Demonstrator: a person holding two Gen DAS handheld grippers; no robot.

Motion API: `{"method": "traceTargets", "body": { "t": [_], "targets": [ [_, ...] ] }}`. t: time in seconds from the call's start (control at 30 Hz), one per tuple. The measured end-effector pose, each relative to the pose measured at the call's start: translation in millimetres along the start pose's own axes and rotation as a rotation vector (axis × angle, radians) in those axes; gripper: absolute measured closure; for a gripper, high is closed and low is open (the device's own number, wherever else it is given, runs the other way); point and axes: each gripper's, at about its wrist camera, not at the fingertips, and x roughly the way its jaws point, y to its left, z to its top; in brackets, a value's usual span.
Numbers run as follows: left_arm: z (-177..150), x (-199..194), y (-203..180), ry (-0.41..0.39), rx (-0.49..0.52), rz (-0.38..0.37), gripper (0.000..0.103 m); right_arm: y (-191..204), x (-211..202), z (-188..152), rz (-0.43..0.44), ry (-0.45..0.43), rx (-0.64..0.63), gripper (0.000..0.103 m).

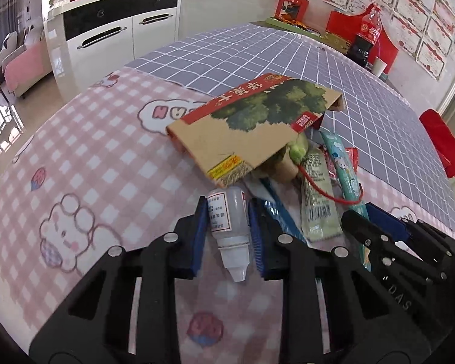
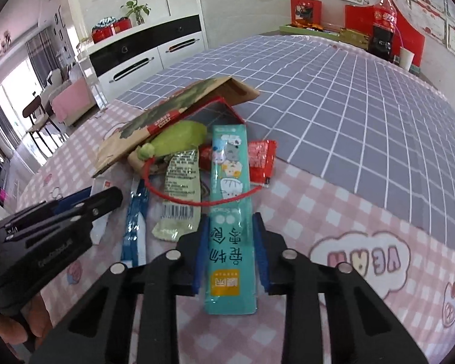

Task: Collect trash
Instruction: 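Grasp the small white bottle with the left tool while the right tool grasps the teal snack stick, then carry the white bottle and teal snack stick over the blue bin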

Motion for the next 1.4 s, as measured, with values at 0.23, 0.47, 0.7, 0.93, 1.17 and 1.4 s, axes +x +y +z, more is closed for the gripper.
{"method": "traceTargets", "body": {
  "t": [0.23,0.47,0.7,0.93,1.17,1.4],
  "targets": [
    [-11.3,-31.1,-0.9,-0.038,0.008,0.012,0.079,-10.1,-32.7,-17.4,0.059,-0.059,0.065,0.075],
    [-15.8,-52.3,-17.5,-0.055,0.040,0.019,0.079,-24.3,-65.7,-36.8,0.112,-0.119,0.113,0.075],
    [-23.7,-73.0,-52.3,-0.073,0.073,-0.011,0.079,-35.0,-88.3,-51.8,0.150,-0.143,0.133,0.075],
    [-31.5,-95.4,-70.4,-0.106,0.094,-0.007,0.079,-30.3,-101.1,-57.1,0.182,-0.165,0.124,0.075],
    [-33.9,-116.9,-68.5,-0.141,0.088,-0.006,0.079,-23.6,-117.6,-60.6,0.201,-0.193,0.118,0.075],
    [-38.2,-134.1,-57.0,-0.168,0.075,-0.016,0.079,-4.1,-131.3,-64.1,0.205,-0.216,0.093,0.075]
  ]
}}
